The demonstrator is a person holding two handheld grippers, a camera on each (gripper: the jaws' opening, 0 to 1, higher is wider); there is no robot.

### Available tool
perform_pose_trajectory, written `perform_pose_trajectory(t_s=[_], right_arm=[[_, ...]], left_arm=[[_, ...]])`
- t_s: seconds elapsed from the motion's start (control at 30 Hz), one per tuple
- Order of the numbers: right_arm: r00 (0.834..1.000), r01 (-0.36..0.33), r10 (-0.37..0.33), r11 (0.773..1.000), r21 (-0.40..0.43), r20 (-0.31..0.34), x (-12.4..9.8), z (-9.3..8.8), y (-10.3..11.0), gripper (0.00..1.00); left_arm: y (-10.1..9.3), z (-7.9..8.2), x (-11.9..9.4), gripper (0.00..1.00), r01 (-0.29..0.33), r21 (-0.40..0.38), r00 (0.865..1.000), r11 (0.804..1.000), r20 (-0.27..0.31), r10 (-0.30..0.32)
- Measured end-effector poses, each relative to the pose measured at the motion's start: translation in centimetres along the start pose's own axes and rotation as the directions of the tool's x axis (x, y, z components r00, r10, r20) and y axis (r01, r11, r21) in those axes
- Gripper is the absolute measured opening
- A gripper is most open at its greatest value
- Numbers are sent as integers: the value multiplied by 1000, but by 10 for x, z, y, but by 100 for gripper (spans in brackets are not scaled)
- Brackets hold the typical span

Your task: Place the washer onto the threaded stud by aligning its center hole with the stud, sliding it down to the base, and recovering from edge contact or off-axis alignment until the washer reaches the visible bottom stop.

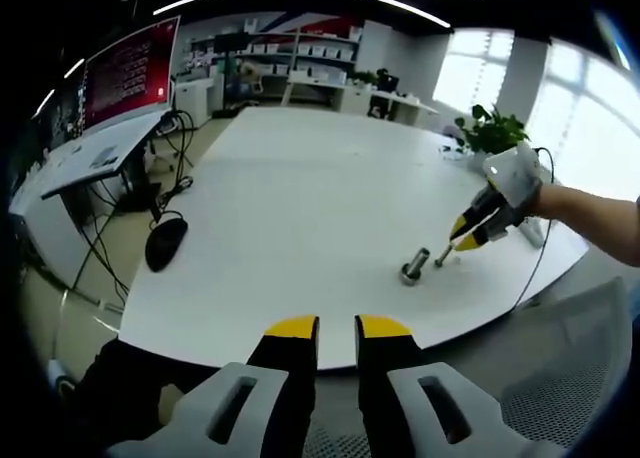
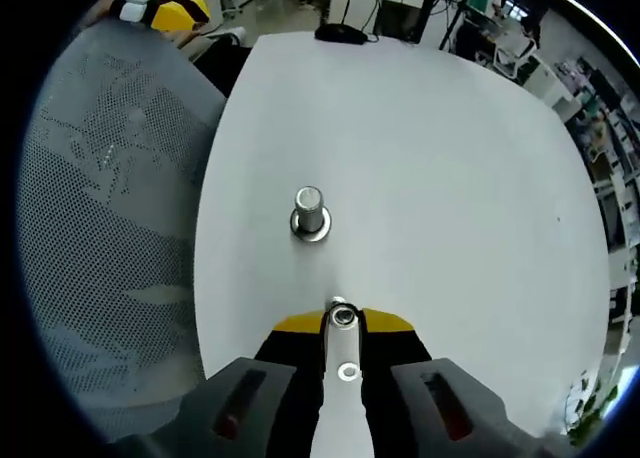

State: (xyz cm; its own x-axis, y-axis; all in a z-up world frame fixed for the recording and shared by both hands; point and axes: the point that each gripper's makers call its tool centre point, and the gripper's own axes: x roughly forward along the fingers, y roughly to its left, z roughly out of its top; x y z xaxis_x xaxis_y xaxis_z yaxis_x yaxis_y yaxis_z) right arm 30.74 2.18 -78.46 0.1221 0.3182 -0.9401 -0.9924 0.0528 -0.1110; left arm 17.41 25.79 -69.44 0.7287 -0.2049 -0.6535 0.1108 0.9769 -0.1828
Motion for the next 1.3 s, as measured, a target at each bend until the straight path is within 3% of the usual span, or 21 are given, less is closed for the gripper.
perform_pose_trajectory(t_s=[0.67,0.77,0.83,0.9,0.97,1.17,1.3], right_arm=[[994,-53,54,999,10,-95,45,-17,5,13],[993,-69,69,998,0,-99,46,-17,6,14],[991,-86,80,995,-50,-111,44,-18,8,18],[992,-68,63,997,-43,-111,43,-20,7,25],[992,-76,74,997,-19,-98,40,-23,9,25],[990,-89,88,996,-3,-110,31,-46,13,26],[991,-72,79,995,62,-108,27,-63,7,26]], left_arm=[[1,-1,0,11,-6,5,1000,1000,-7,6],[1,-2,0,11,-7,2,1000,1000,-12,7],[1,-2,0,11,-7,1,1000,1000,-11,7],[1,-3,0,11,-8,2,1000,1000,-14,8],[1,-3,0,11,-8,2,1000,1000,-14,8],[1,-3,0,11,-8,1,1000,1000,-15,8],[1,-2,0,11,-9,1,1000,1000,-13,9]])
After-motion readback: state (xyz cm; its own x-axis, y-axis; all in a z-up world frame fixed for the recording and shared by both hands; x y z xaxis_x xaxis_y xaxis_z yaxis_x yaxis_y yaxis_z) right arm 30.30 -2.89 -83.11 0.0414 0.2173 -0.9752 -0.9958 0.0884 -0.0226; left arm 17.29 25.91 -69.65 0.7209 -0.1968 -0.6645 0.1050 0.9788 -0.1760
